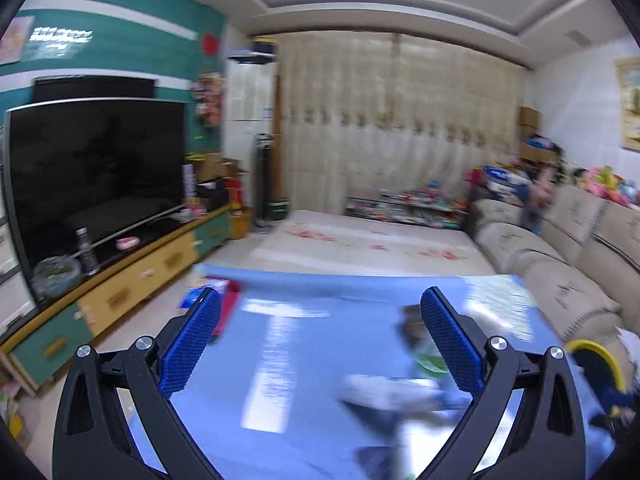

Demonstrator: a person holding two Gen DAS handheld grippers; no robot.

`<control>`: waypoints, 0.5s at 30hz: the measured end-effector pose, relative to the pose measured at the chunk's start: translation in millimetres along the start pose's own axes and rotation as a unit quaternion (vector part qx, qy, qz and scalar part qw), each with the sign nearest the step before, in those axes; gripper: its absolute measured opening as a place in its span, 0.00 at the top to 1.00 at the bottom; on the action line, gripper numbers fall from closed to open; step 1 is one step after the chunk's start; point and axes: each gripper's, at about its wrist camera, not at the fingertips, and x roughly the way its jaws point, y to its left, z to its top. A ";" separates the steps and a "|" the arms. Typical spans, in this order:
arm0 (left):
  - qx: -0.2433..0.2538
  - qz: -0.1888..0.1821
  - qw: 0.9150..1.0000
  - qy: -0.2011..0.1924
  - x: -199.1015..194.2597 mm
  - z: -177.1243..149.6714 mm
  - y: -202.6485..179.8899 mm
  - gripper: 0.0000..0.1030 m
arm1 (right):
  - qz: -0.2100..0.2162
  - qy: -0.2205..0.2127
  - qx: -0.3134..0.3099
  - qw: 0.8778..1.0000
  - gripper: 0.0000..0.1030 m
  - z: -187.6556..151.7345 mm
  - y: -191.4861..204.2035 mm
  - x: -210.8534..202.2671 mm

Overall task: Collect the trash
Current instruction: 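Grasp the white barcode paper box with the right gripper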

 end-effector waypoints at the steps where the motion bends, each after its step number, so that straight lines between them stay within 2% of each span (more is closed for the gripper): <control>1: -0.009 0.006 1.000 0.003 3.9 -2.9 11.7 0.05 | 0.014 0.003 -0.007 1.000 0.25 -0.2 9.9 3.3; 3: -0.033 0.001 0.999 0.015 13.6 -6.0 29.0 0.05 | 0.041 0.012 -0.029 0.999 0.17 -2.5 34.5 12.5; 6: -0.048 -0.003 0.999 0.020 18.5 -9.5 45.8 0.05 | 0.041 0.028 -0.054 0.997 0.09 -8.0 56.9 27.2; 10: -0.049 -0.003 0.999 0.019 20.6 -13.2 46.2 0.05 | 0.036 0.047 -0.076 0.995 0.08 -16.3 71.5 38.9; 11: -0.049 -0.004 0.999 0.021 19.2 -16.4 33.4 0.05 | 0.039 0.051 -0.077 0.995 0.08 -18.9 74.1 40.4; 15: -0.038 -0.007 0.999 0.029 29.0 -18.5 24.4 0.05 | 0.032 0.063 -0.093 0.993 0.08 -27.8 80.9 47.7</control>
